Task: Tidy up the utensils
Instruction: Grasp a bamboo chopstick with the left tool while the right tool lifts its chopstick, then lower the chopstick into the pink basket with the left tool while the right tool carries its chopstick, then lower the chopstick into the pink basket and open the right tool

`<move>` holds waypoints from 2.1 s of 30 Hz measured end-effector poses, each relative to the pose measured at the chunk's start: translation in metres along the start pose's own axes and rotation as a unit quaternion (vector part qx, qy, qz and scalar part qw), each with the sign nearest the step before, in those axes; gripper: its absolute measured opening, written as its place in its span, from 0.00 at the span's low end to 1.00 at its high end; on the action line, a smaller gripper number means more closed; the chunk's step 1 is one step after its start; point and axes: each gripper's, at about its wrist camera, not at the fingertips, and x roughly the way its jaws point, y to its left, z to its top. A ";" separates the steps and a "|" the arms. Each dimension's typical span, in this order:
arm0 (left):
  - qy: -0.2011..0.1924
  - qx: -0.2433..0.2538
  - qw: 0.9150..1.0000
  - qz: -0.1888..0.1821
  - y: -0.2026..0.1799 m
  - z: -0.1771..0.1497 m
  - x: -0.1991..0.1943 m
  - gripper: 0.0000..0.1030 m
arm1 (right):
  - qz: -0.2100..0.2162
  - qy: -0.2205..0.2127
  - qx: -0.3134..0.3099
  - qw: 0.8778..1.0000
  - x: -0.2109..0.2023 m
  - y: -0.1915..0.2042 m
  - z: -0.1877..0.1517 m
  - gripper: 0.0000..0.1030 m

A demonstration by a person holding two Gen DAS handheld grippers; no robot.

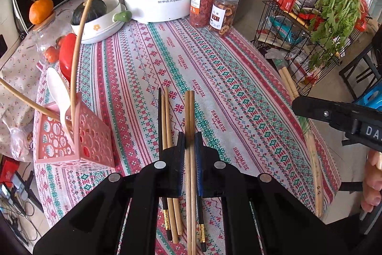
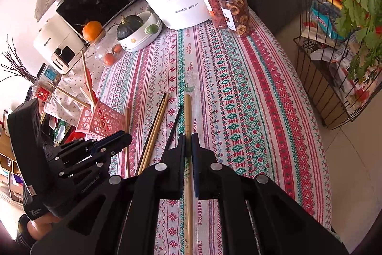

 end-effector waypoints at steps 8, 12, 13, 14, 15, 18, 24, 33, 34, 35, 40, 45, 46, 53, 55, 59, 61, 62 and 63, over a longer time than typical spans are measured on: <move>-0.101 0.009 0.995 -0.011 0.013 -0.016 -0.084 0.07 | 0.001 -0.054 -0.009 0.998 -0.028 0.021 -0.005 0.05; -0.157 -0.003 0.987 -0.017 0.025 -0.020 -0.121 0.07 | 0.004 -0.095 -0.025 0.995 -0.042 0.036 -0.004 0.05; -0.173 -0.006 0.985 -0.019 0.028 -0.021 -0.129 0.07 | 0.003 -0.104 -0.029 0.994 -0.045 0.040 -0.003 0.05; -0.190 -0.009 0.982 -0.020 0.031 -0.021 -0.137 0.07 | 0.001 -0.111 -0.033 0.993 -0.047 0.044 -0.003 0.05; -0.207 -0.014 0.978 -0.021 0.034 -0.021 -0.145 0.07 | 0.000 -0.116 -0.036 0.993 -0.048 0.047 -0.003 0.05; -0.253 -0.027 0.967 -0.025 0.045 -0.019 -0.171 0.07 | 0.000 -0.127 -0.042 0.991 -0.049 0.055 -0.001 0.05; -0.368 -0.039 0.928 0.035 0.070 -0.021 -0.213 0.07 | -0.005 -0.141 -0.055 0.988 -0.039 0.070 0.005 0.05; -0.372 -0.049 0.920 0.111 0.105 -0.010 -0.172 0.07 | -0.007 -0.127 -0.058 0.990 -0.013 0.089 0.008 0.05; -0.368 -0.050 0.922 0.109 0.108 -0.009 -0.167 0.07 | -0.006 -0.128 -0.058 0.990 -0.012 0.090 0.008 0.05; -0.360 -0.050 0.925 0.110 0.110 -0.008 -0.161 0.07 | -0.006 -0.130 -0.059 0.990 -0.011 0.092 0.008 0.05; -0.332 -0.051 0.934 0.121 0.116 -0.004 -0.135 0.07 | -0.002 -0.145 -0.067 0.987 -0.013 0.102 0.006 0.05; -0.322 -0.046 0.940 0.109 0.121 -0.002 -0.120 0.08 | 0.017 -0.171 -0.073 0.982 -0.016 0.111 0.005 0.05; -0.314 -0.044 0.942 0.108 0.121 0.000 -0.116 0.09 | 0.023 -0.180 -0.073 0.981 -0.017 0.113 0.004 0.05; -0.283 -0.089 0.951 0.084 0.139 -0.007 -0.122 0.56 | 0.048 -0.233 -0.075 0.968 -0.025 0.136 0.001 0.05; -0.264 -0.108 0.955 0.085 0.146 -0.012 -0.127 0.71 | 0.051 -0.248 -0.072 0.965 -0.025 0.144 0.002 0.05; -0.218 -0.152 0.959 0.099 0.165 -0.028 -0.130 0.93 | 0.040 -0.277 -0.061 0.958 -0.017 0.165 0.009 0.05; -0.192 -0.169 0.962 0.099 0.176 -0.035 -0.129 0.93 | 0.032 -0.295 -0.062 0.953 -0.013 0.177 0.013 0.05; -0.180 -0.177 0.962 0.101 0.182 -0.040 -0.128 0.93 | 0.029 -0.305 -0.062 0.950 -0.010 0.184 0.015 0.05; -0.171 -0.185 0.962 0.103 0.186 -0.044 -0.128 0.93 | 0.026 -0.317 -0.058 0.946 -0.007 0.191 0.016 0.05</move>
